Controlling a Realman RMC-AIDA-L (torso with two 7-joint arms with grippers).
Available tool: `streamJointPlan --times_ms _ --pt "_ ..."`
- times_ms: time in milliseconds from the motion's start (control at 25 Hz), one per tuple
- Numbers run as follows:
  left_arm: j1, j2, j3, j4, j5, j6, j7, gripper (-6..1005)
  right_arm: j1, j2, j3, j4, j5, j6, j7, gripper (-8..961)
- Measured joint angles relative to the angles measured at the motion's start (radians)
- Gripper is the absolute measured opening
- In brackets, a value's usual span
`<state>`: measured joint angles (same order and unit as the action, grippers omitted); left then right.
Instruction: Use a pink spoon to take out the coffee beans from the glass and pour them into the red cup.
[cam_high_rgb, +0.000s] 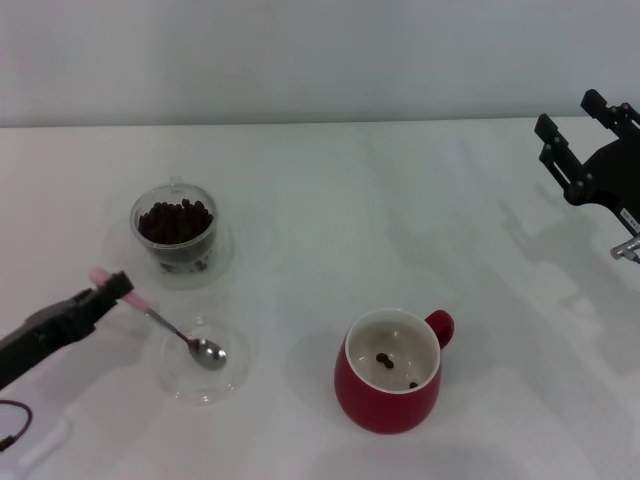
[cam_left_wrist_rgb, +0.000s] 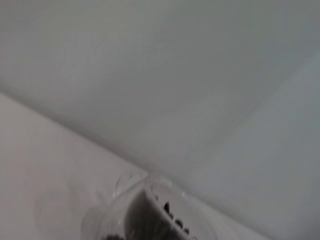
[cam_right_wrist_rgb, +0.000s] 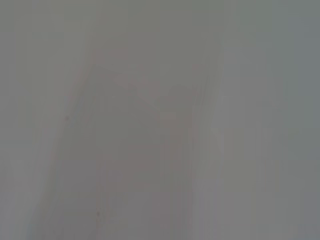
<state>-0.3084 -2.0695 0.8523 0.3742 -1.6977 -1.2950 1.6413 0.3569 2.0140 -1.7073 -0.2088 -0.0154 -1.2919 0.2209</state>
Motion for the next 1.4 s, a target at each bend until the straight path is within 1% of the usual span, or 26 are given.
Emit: streamJointPlan --times_ms 280,560,760,880,1080,1240,1280,1400 --pt "-0.042 -0.003 0.001 -0.025 0.045 0.024 0.012 190 0.001 0.0 -0.001 0.0 0.0 0.0 0.0 592" --pt "-0.041 -0.002 -0.003 -0.023 0.047 0.025 0.037 213 -0.003 0.0 -0.003 0.0 0.0 0.0 0.001 592" --pt "-0.021 0.002 -0.022 -0.018 0.037 0.05 0.072 302 -0.004 0.0 -0.008 0.0 0.0 0.0 0.001 592" --pt "-0.001 0.005 -0.063 -0.016 0.033 0.055 0.092 535 -0.004 0.0 -0.009 0.0 0.0 0.0 0.002 592" --pt "0.046 0.008 -0.087 0.04 0.027 0.04 0.118 740 -0.004 0.0 -0.009 0.0 0.0 0.0 0.002 592" --pt "0.083 0.004 -0.106 0.086 -0.004 -0.003 0.169 738 -0.004 0.0 -0.009 0.0 -0.002 0.0 0.002 592" --pt "0.083 0.004 -0.106 0.086 -0.004 -0.003 0.169 738 -0.004 0.0 -0.009 0.0 -0.002 0.0 0.002 592" --pt "0.104 0.001 -0.162 0.095 -0.018 -0.074 0.281 736 -0.004 0.001 -0.009 0.0 -0.004 -0.005 0.002 592"
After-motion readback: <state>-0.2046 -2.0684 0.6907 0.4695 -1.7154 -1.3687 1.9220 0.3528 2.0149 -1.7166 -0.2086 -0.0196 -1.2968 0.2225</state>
